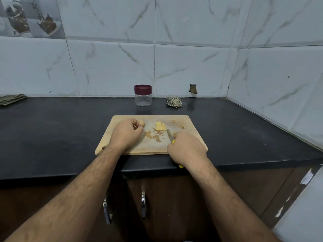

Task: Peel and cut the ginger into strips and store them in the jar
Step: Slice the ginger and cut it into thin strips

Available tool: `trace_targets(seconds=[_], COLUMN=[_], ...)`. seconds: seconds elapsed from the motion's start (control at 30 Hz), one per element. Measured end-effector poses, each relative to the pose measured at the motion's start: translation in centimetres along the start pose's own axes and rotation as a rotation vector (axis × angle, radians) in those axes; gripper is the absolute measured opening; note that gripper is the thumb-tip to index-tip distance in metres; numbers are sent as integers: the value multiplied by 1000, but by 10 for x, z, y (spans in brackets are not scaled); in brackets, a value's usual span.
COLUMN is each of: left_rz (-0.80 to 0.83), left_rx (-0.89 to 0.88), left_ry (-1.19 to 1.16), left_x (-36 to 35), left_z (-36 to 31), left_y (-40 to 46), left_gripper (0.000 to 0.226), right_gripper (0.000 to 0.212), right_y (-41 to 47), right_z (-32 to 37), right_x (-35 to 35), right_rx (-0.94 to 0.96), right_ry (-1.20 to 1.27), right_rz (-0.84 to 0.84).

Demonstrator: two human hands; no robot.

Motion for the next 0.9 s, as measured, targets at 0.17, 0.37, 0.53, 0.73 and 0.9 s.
trace_targets(seconds=[0.17,0.37,0.53,0.73,0.9], left_rz=[-3,-3,-8,-2,4], left_rx=[-9,-9,-12,-10,-11], left_ry=[25,28,27,17,23], left_x=[1,1,2,2,2], left_z=[-2,-3,-4,-3,-2], left_y=[-2,-2,-3,-2,-3], left_gripper=[15,15,16,16,15], right_gripper=[31,35,29,22,35], right_y=[6,-1,4,1,-9], right_z=[1,-5,-3,-15,-19], right_x=[0,0,0,5,11], right_rx=[-21,-22,-30,-79,-56], right_ry=[12,30,46,89,104], right_rz=[16,6,46,83,42])
Point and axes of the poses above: each hand's wrist, its own y-axis towards the middle knuckle, its own x-axis out of the back of the hand, z = x × y, the point moved 1 cm from there along y, towards the middle knuckle, and after that the axes turned 14 degrees about -y, right-handed, at the moved point
